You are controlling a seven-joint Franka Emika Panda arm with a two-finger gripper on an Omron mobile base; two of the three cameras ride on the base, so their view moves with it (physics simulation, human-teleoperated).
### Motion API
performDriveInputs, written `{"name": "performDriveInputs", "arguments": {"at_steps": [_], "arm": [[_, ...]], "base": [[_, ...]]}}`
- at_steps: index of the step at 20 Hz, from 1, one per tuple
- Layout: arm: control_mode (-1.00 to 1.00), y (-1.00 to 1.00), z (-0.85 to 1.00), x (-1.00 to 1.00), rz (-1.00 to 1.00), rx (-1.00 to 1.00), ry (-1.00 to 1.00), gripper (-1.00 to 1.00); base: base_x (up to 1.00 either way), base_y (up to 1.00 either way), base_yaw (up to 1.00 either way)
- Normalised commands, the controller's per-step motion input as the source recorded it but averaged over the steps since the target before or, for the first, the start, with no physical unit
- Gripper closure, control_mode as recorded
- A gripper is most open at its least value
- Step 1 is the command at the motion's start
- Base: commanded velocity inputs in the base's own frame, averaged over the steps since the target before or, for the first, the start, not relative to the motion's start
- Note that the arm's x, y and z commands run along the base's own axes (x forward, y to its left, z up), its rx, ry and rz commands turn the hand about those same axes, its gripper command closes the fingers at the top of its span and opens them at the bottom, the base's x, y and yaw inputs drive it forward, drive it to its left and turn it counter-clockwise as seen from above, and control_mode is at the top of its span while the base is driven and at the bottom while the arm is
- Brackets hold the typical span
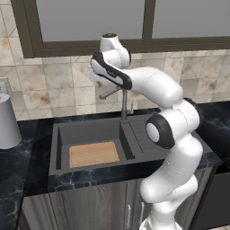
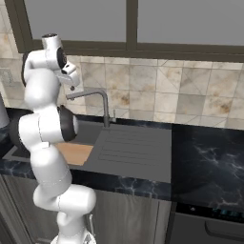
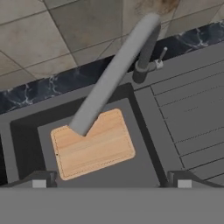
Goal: Turn on the sink faucet with hot water and rinse the cutting board for ten seconds, then turn off the faucet. Push the cutting board to reach the water if necessary.
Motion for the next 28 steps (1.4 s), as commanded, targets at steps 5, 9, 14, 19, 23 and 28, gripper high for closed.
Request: {"name": "performDriveInputs", "arguments": {"at_steps": [5, 9, 14, 19, 23, 28], "arm": [[-1.0, -0.5, 0.37, -0.69, 0.0, 0.0, -0.05, -1.0], [-1.0, -0.79, 0.18, -0.74, 0.02, 0.0, -0.05, -1.0], [-1.0, -0.87, 0.0, -0.5, 0.01, 0.0, 0.0, -1.0], [-1.0, -0.79, 0.0, -0.18, 0.09, 0.0, -0.07, -1.0], [-1.0, -0.69, 0.0, 0.0, 0.23, 0.0, -0.15, -1.0], [-1.0, -0.55, -0.01, 0.0, 0.26, 0.0, -0.2, -1.0]], "base": [[0.0, 0.0, 0.0], [0.0, 0.0, 0.0], [0.0, 0.0, 0.0], [0.0, 0.0, 0.0], [0.0, 0.0, 0.0], [0.0, 0.0, 0.0]]}}
